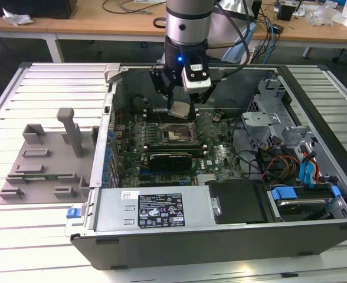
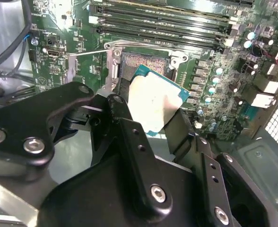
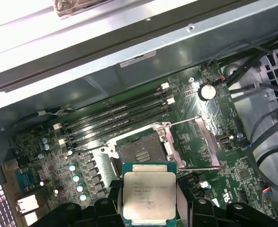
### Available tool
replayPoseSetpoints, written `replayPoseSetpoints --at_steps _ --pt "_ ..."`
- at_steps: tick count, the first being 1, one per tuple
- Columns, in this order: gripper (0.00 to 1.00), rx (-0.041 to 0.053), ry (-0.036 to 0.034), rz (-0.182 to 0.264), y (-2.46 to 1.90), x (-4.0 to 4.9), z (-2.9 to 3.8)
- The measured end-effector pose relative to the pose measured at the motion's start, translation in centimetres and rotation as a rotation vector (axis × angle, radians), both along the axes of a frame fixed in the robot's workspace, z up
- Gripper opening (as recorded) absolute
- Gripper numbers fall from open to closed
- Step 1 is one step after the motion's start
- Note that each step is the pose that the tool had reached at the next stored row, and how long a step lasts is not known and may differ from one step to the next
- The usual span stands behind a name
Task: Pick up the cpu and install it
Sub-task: 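Place the cpu into insertion slot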
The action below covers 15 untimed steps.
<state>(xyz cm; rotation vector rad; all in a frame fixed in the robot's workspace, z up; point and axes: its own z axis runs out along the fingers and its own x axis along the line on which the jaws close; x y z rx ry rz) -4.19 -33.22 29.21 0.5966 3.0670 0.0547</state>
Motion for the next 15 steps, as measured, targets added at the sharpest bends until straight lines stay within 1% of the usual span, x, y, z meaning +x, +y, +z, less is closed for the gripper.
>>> replayPoseSetpoints --at_steps 3,6,7,9,10,12,15 --pt "0.55 0.0000 0.0000 -0.046 0.00 0.00 0.00" --pt "0.55 0.0001 -0.0001 -0.082 0.00 0.00 -0.01" --pt "0.55 0.0001 0.0000 -0.106 0.00 0.00 -0.01" --pt "0.55 0.0000 0.0000 -0.134 0.00 0.00 -0.02" --pt "0.55 0.0000 0.0000 -0.164 0.00 0.00 -0.02" --pt "0.55 0.0000 0.0000 -0.245 0.00 0.00 -0.04" --pt "0.55 0.0000 0.0000 -0.293 0.00 0.00 -0.05"
